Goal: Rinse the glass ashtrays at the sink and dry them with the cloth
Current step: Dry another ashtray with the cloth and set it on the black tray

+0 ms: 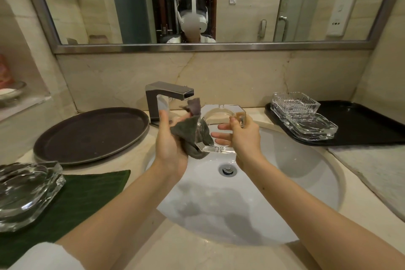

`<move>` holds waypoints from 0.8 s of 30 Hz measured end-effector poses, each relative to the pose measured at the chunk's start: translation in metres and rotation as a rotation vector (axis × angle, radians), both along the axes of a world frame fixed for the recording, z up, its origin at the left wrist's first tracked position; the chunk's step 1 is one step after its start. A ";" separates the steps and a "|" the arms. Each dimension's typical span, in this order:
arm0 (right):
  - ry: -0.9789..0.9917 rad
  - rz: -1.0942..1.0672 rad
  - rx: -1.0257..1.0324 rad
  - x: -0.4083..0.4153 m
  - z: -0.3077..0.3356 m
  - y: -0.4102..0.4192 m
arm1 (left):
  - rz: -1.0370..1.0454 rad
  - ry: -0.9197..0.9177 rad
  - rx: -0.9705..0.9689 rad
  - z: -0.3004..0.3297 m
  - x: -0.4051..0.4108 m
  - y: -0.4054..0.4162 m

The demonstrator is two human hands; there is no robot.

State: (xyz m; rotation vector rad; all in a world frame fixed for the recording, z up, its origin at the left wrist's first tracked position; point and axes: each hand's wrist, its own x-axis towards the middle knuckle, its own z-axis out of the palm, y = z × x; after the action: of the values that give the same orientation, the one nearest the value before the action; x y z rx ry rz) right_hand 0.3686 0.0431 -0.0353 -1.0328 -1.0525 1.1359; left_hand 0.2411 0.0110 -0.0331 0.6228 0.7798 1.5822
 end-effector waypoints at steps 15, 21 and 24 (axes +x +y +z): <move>-0.080 0.106 0.028 -0.005 0.007 -0.014 | -0.097 0.695 0.037 -0.007 -0.001 -0.003; -0.291 0.146 0.072 -0.005 0.009 -0.018 | 0.109 0.831 -0.016 -0.007 -0.003 0.004; -0.342 0.134 0.132 -0.007 0.010 -0.019 | 0.268 1.014 -0.057 -0.007 -0.001 0.003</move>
State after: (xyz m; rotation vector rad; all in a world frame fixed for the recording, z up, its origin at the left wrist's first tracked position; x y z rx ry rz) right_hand 0.3621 0.0242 -0.0256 -1.0864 -1.4670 1.0003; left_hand 0.2405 0.0144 -0.0397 1.3525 1.6980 1.4157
